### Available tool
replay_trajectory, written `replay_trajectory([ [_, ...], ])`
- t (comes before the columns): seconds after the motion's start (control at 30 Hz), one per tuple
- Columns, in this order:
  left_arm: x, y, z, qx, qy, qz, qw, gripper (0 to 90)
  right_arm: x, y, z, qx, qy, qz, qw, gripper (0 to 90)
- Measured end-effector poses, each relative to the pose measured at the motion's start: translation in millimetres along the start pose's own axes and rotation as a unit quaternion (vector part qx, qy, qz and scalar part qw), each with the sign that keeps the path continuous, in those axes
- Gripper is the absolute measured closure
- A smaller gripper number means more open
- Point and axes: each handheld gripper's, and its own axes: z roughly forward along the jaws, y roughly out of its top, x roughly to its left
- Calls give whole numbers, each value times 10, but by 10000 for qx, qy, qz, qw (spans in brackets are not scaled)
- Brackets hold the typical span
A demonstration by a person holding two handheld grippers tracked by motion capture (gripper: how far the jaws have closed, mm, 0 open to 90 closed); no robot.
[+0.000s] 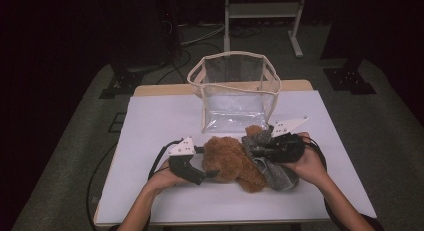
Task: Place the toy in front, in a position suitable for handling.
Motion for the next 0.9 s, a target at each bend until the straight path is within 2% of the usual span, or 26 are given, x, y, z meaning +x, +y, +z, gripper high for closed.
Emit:
replay_trajectory([
  [0.2,28,-61,105,235,-73,-114,9996,65,0,-10,-13,9,23,-1,10000,724],
  [0.3,25,-84,186,409,-130,-98,9990,45,-5,-20,-27,8,28,7,10000,724],
  [0.37,15,-80,242,507,-98,-12,9987,38,-7,-27,-31,-3,53,31,10000,724],
  [0.43,17,-49,270,401,-122,-78,9991,59,-8,-26,-27,-16,67,41,10000,723],
  [0.47,21,-33,260,339,-102,-89,9993,97,-7,-25,-27,-30,64,38,10000,723],
  [0.57,15,45,179,-47,-67,-112,9999,233,-6,-27,-35,-132,99,65,9998,721],
  [0.63,-17,119,141,-146,-24,66,9999,274,-2,-14,-39,-246,218,58,9994,719],
  [0.73,-61,253,87,-255,35,285,9993,310,13,51,-51,-316,238,-12,9992,717],
  [0.83,-100,427,-3,-405,71,523,9978,322,35,144,-132,-566,348,-40,9978,717],
  [0.87,-117,520,-64,-522,77,594,9968,323,42,166,-158,-643,367,-54,9972,717],
  [0.9,-122,583,-108,-576,97,663,9961,323,52,205,-209,-793,401,-53,9960,717],
])
